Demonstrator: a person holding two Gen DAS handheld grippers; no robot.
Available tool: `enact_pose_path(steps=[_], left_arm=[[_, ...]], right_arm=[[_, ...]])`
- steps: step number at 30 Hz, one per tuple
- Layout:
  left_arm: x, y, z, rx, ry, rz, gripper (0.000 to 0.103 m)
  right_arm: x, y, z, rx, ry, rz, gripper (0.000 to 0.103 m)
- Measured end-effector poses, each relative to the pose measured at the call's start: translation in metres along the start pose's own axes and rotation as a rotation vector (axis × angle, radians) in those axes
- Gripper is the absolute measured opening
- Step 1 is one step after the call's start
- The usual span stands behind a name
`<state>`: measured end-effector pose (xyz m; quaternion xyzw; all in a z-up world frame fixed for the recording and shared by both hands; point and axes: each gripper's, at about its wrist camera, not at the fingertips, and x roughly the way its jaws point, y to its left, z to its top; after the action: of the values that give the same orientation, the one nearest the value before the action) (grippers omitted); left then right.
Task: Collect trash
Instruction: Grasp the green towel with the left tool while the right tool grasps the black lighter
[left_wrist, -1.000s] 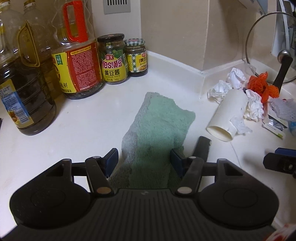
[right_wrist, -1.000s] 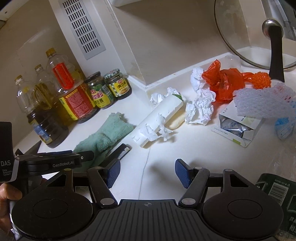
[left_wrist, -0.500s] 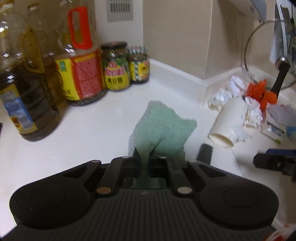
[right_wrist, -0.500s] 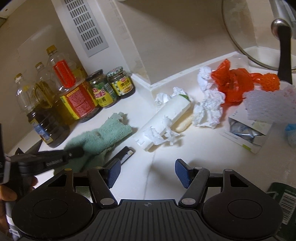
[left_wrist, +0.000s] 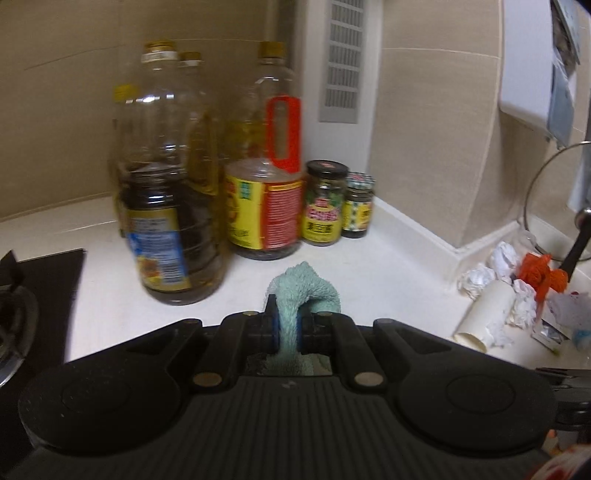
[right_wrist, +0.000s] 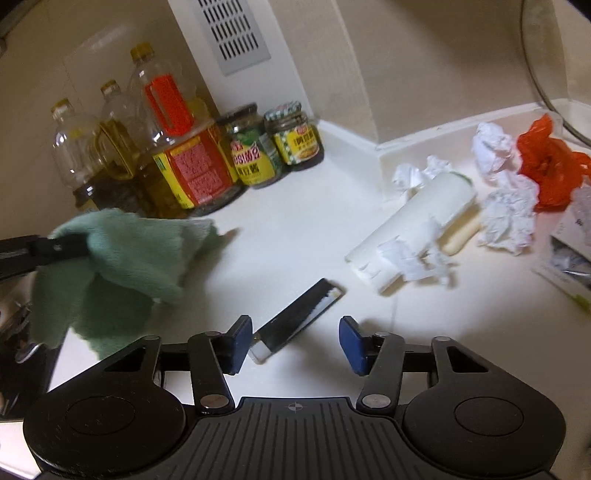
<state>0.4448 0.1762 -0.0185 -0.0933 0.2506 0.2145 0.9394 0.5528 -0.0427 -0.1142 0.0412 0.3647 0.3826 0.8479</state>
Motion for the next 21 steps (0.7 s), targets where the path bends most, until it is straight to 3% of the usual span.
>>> enact_pose_path(steps=[5,11,21], left_arm=[[-0.005,0.014,-0.007,-0.019,0.014,0.028,0.008],[-0.004,0.023,-0.013,-0.036,0.034,0.047,0.008],[-0.002,0.028,-0.021,-0.047,0.063,0.051,0.008]], right_arm=[[0.018,0.012,0.005,-0.015,0.011,-0.042,0.048],[0.033,0.031,0.006,-0.131,0.012,-0.106,0.037],[0.027,0.051,-0.009,-0.306,0.040,-0.004,0.027]])
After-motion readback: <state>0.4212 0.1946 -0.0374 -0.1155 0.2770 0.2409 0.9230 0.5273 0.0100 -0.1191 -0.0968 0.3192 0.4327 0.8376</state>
